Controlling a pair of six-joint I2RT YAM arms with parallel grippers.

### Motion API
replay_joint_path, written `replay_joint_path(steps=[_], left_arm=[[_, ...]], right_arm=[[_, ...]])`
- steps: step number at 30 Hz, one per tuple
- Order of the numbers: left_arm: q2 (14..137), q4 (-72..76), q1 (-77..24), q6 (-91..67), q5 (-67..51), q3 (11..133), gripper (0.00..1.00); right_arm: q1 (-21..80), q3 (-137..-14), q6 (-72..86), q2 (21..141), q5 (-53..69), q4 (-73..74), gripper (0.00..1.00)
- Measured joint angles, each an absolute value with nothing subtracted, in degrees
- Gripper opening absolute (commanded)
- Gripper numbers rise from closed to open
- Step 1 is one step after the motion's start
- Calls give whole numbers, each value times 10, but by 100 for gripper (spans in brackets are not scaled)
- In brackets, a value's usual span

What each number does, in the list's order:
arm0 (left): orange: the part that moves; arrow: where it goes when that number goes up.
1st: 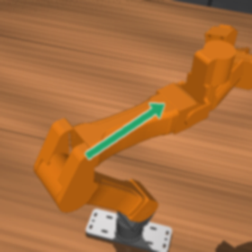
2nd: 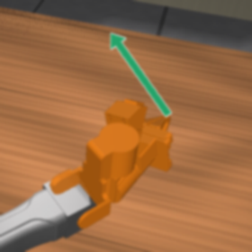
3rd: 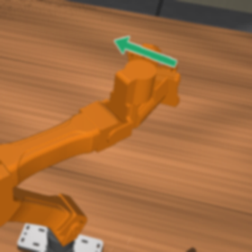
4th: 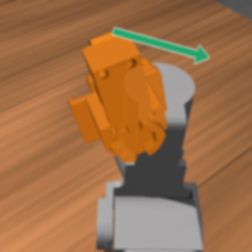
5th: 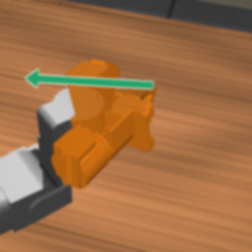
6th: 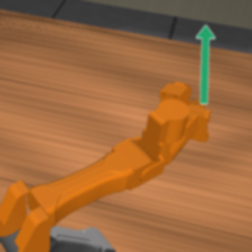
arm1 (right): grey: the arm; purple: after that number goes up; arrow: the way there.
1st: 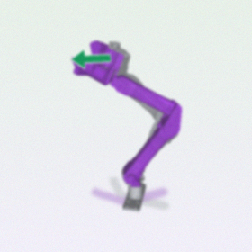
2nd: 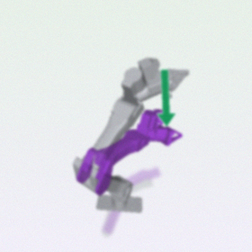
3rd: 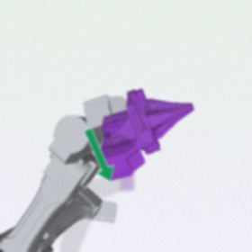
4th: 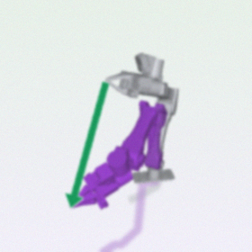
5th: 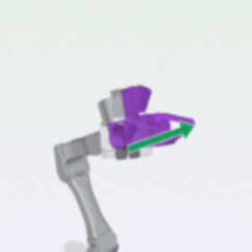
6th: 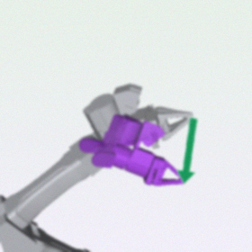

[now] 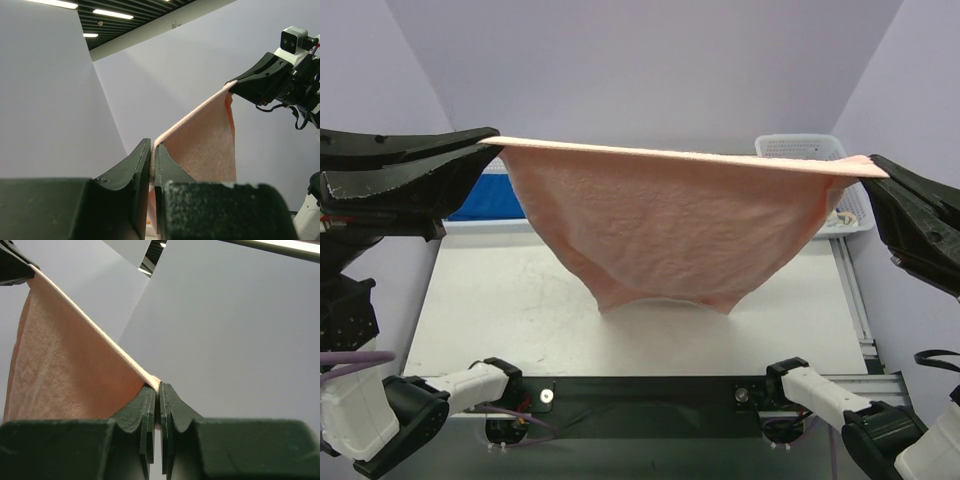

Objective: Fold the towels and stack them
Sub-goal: Flatten out the crumpled towel

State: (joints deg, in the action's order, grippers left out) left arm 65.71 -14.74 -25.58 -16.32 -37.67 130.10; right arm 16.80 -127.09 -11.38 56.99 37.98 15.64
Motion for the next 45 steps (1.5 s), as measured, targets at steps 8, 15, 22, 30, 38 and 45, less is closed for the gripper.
replay_joint_path(steps=[8,15,22,30,38,45], left_arm=[[675,-121,-252,-179,-378,1311,0],[718,-98,-251,-160,-324,1315,0],[806,-74,-243,-102,-184,1263,0],[981,-40,-198,-74,-75,1148,0],[1171,-35,-170,-95,-51,1123,0],[1224,-6,-152,-136,-65,1126,0]], right_arm=[[164,-1301,-95,594,380,154,0],[162,-1319,-90,651,326,119,0],[152,-1259,-112,749,202,74,0],[104,-1133,-121,929,123,22,0],[98,-1101,-145,1095,105,-13,0],[99,-1101,-156,1157,107,-65,0]])
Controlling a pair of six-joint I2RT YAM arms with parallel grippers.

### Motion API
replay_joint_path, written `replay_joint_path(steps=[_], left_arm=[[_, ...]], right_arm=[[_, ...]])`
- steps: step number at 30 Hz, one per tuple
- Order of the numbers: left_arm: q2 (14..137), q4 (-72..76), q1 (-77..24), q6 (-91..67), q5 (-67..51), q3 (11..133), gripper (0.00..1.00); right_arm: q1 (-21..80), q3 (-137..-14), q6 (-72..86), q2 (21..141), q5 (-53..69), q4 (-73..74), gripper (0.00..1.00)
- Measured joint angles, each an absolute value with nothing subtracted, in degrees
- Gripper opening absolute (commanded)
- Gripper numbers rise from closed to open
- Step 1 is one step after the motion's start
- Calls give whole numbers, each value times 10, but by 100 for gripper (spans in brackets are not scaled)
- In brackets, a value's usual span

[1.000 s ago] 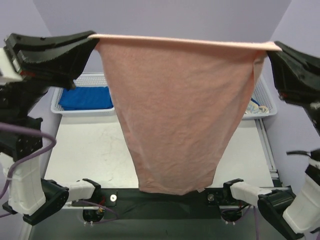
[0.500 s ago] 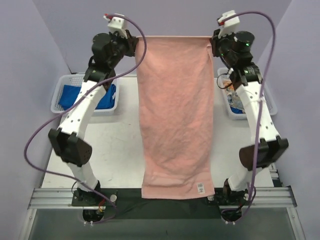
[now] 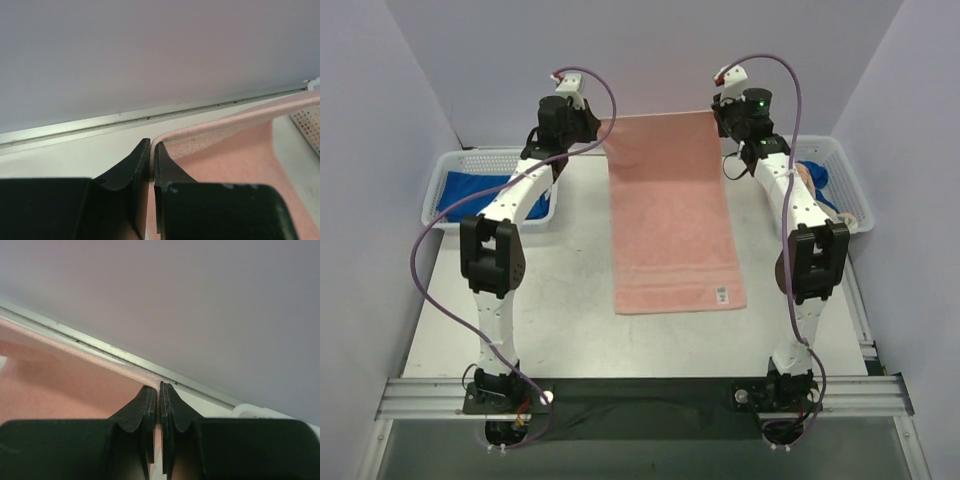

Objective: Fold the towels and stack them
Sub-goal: Flatten out the crumpled towel, then fold the towel

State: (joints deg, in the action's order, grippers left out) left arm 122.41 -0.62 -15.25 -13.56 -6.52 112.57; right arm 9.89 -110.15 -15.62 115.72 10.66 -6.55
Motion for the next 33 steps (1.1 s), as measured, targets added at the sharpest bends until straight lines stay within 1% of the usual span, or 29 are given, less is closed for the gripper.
replay_joint_path(steps=[4,8,11,13,16,19,28,33], left_arm=[[1228,8,-140,-160,-83,1126,0],[1227,25,-131,-183,-118,1113,0],[1211,33,-130,-202,-148,1054,0],[1193,41,-130,-214,-166,989,0],[1159,45,-132,-232,-187,889,0],[1119,45,-134,-253,-207,813,0],[966,38,-150,-286,-241,736,0],[872,23,-187,-289,-227,677,0]], right_arm=[[99,-1092,-160,1174,112,-78,0],[100,-1020,-165,1159,111,-103,0],[99,-942,-165,1134,105,-103,0],[98,-895,-163,1117,104,-100,0],[97,-834,-153,1084,107,-89,0],[97,-806,-146,1054,112,-71,0],[91,-778,-144,947,112,-34,0],[85,-723,-126,858,104,-11,0]])
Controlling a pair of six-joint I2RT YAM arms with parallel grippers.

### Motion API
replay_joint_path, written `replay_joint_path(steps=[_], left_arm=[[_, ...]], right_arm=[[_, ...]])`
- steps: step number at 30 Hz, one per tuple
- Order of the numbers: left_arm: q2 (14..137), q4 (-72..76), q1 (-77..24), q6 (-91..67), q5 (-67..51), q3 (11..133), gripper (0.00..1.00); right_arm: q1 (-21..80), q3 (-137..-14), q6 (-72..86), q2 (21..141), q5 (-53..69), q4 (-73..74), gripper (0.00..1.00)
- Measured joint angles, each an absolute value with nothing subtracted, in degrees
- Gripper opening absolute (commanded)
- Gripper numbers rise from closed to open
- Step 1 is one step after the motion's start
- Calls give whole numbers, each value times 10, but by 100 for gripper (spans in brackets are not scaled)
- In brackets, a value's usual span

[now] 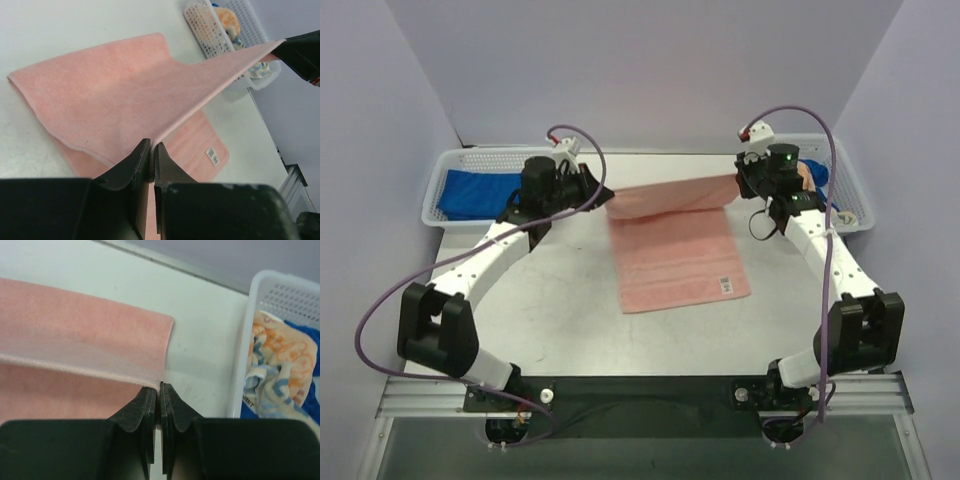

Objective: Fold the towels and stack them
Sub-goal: Fold the towel

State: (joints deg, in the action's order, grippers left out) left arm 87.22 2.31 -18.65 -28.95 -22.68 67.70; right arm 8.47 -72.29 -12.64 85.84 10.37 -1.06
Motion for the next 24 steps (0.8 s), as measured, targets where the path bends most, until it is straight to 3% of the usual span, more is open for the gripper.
replay_joint_path(steps=[5,12,24], left_arm=[[834,12,-239,-308,-199,583,0],[898,-6,-298,-357,-179,495,0],[1029,-64,-284,-356,-143,559,0]], right_arm=[[74,-635,-70,809,93,21,0],[65,-543,62,837,78,83,0],[65,-517,202,954,120,83,0]])
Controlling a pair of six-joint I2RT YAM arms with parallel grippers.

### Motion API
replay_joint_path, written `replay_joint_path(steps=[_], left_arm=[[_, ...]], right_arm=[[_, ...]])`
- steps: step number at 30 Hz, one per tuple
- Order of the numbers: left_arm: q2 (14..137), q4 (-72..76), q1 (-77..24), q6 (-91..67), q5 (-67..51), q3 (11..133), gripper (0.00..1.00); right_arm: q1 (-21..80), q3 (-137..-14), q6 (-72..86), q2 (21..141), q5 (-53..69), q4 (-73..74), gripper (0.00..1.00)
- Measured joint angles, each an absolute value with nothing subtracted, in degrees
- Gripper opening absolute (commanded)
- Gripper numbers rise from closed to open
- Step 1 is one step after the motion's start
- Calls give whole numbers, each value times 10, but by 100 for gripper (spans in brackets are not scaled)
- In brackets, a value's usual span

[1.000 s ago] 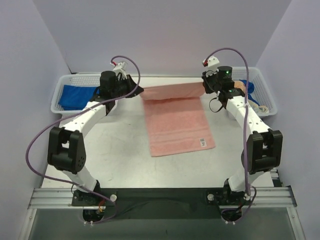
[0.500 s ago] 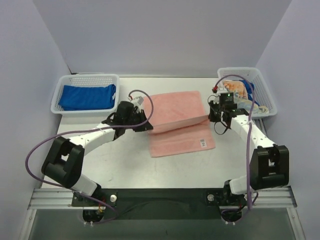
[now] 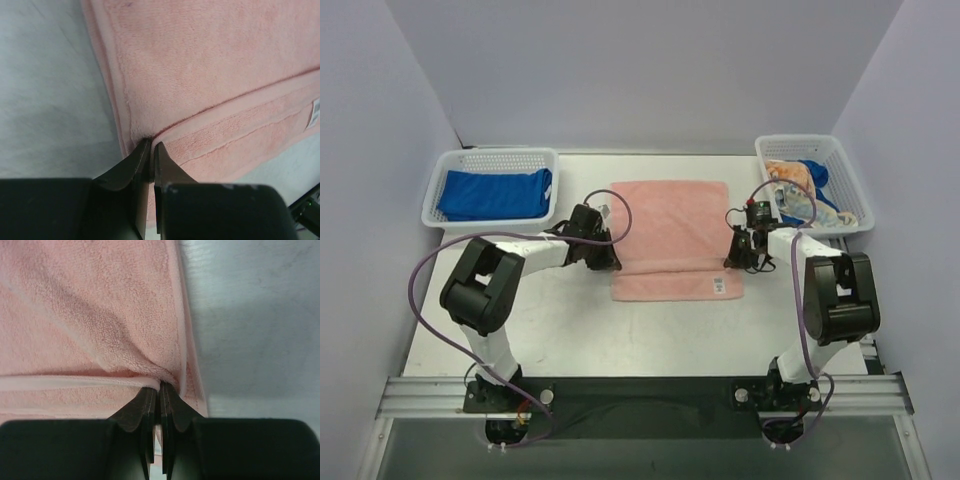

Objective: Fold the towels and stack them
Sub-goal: Fold the towel

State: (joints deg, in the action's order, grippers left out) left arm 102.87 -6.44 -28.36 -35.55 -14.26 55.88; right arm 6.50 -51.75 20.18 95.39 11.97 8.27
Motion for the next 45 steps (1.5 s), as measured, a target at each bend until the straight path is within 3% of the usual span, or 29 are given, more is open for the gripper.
replay_joint_path(steps=[9,25,33,45], left_arm=[[1049,-123,-223,-279,-109,642,0],[897,-163,-232,-158,-108,621,0],[851,-170,-255,-172,-118,536,0],[935,-171,-270,-220,-115,496,0]], right_arm=[[118,-533,217,968,128,67,0],[186,-570,79,833,0,150,0],[207,-498,84,796,1,171,0],[204,-517,105,928,54,208,0]])
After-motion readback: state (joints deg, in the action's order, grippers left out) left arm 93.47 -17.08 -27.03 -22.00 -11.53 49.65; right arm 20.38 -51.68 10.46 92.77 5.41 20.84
